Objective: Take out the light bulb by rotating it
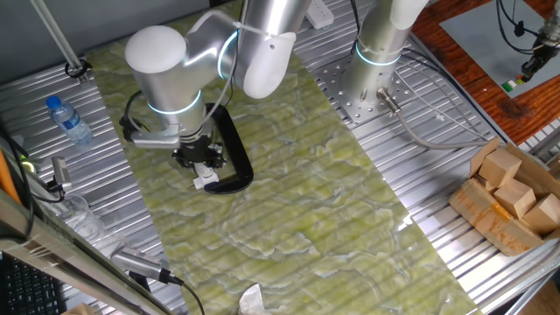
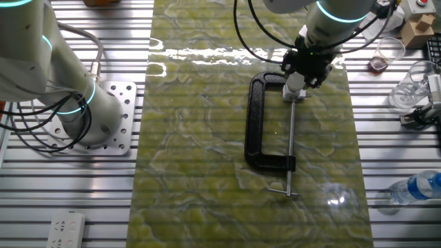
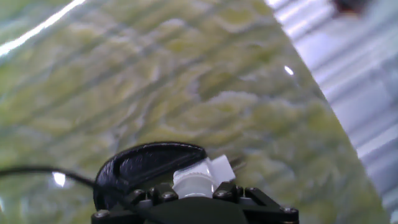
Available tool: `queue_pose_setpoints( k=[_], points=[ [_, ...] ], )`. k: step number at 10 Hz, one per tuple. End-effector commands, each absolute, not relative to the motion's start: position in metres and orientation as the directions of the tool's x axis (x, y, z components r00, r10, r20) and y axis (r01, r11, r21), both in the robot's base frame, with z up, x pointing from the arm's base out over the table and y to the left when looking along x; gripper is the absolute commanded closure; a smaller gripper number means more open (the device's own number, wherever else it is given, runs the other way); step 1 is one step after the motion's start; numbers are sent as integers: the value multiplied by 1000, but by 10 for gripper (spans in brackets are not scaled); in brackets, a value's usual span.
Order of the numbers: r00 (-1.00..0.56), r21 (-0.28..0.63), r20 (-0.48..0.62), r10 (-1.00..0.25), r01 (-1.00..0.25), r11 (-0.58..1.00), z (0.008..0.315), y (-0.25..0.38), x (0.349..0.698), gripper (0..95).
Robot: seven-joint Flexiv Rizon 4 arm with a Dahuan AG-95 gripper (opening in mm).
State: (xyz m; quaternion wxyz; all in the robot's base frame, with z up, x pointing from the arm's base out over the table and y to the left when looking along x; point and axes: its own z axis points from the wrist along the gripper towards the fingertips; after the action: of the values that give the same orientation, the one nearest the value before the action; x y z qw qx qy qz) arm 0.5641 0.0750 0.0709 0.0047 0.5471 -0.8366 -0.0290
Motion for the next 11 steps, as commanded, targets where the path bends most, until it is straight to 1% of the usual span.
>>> queue_pose_setpoints(
  k=[1, 8, 11],
  points=[
    [-130, 59, -32, -991, -990, 128, 72, 76, 565, 950],
    [-113, 58, -21, -993, -992, 112, 73, 76, 565, 950],
    [-112, 53, -2, -994, -992, 112, 83, 76, 566, 950]
  ],
)
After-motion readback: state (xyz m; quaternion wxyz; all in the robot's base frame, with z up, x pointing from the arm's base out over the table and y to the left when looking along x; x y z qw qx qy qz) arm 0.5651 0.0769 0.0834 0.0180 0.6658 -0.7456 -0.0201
